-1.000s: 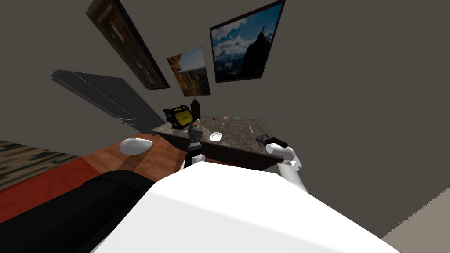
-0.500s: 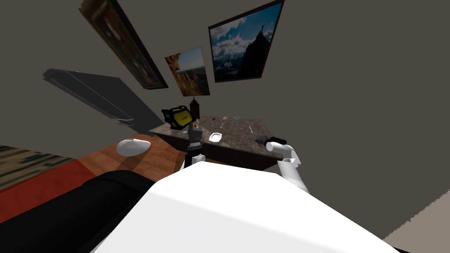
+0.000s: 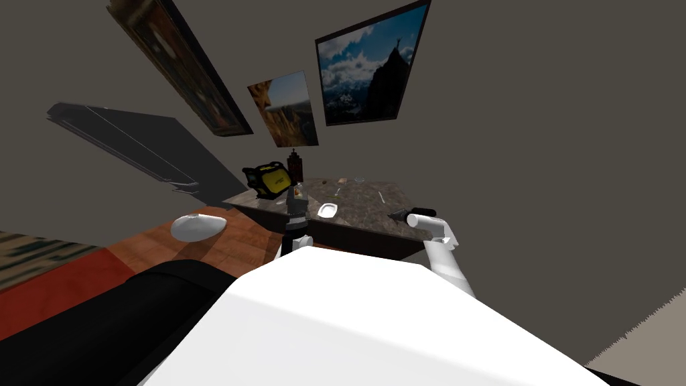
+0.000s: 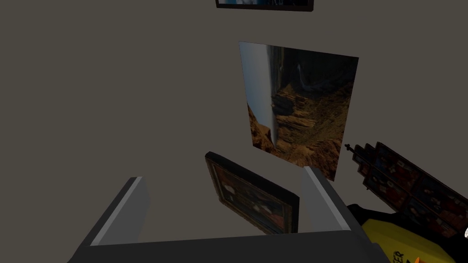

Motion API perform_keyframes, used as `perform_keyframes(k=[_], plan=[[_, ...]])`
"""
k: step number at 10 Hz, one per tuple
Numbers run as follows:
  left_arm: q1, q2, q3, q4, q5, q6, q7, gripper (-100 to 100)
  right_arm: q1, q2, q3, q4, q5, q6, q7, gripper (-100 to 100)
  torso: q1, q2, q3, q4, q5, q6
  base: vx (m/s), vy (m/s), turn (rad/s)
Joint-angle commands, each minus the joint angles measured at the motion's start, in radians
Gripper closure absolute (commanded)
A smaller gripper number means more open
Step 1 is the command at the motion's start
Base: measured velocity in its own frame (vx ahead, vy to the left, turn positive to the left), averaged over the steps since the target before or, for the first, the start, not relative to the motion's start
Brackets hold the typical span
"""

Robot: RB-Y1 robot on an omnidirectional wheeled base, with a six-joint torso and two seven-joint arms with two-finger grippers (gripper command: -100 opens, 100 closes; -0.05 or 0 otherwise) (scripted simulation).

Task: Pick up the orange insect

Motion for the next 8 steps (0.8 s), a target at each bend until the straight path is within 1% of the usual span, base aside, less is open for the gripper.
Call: perform_keyframes(k=[1,2,3,4,5,6,7,8], plan=[[0.000,0.000,0.000,0.000,0.000,0.000,0.000,0,-0.011,-0.002,-0.003,0.011,-0.002,0.050,-0.026,-100,0.000,0.000,0.000,0.000,0.000,0.000,0.019,0.004,-0.016],[0.000,0.000,0.000,0.000,0.000,0.000,0.000,0,-0.032,-0.011,-0.011,0.036,-0.014,0.081,-0.064,-100,0.000,0.000,0.000,0.000,0.000,0.000,0.021,0.003,-0.027],[0.000,0.000,0.000,0.000,0.000,0.000,0.000,0,-0.032,-0.011,-0.011,0.036,-0.014,0.108,-0.064,-100,0.000,0.000,0.000,0.000,0.000,0.000,0.018,0.004,-0.016],[0.000,0.000,0.000,0.000,0.000,0.000,0.000,0,-0.052,-0.021,-0.019,0.060,-0.026,0.139,-0.100,-100,0.000,0.000,0.000,0.000,0.000,0.000,0.019,0.006,-0.032],[0.000,0.000,0.000,0.000,0.000,0.000,0.000,0,-0.052,-0.021,-0.019,0.060,-0.026,0.158,-0.100,-100,0.000,0.000,0.000,0.000,0.000,0.000,0.014,0.006,-0.014],[0.000,0.000,0.000,0.000,0.000,0.000,0.000,0,-0.070,-0.030,-0.027,0.083,-0.037,0.189,-0.134,-100,0.000,0.001,0.000,0.000,0.000,0.000,0.016,0.008,-0.033],[0.000,0.000,0.000,0.000,0.000,0.000,0.000,0,-0.070,-0.030,-0.027,0.083,-0.037,0.206,-0.134,-100,0.000,0.001,0.000,0.000,0.000,0.000,0.015,0.006,-0.015],[0.000,0.000,0.000,0.000,0.000,0.000,0.000,0,-0.087,-0.040,-0.033,0.103,-0.047,0.240,-0.166,-100,0.000,0.001,0.000,0.000,0.000,0.000,0.016,0.006,-0.023]])
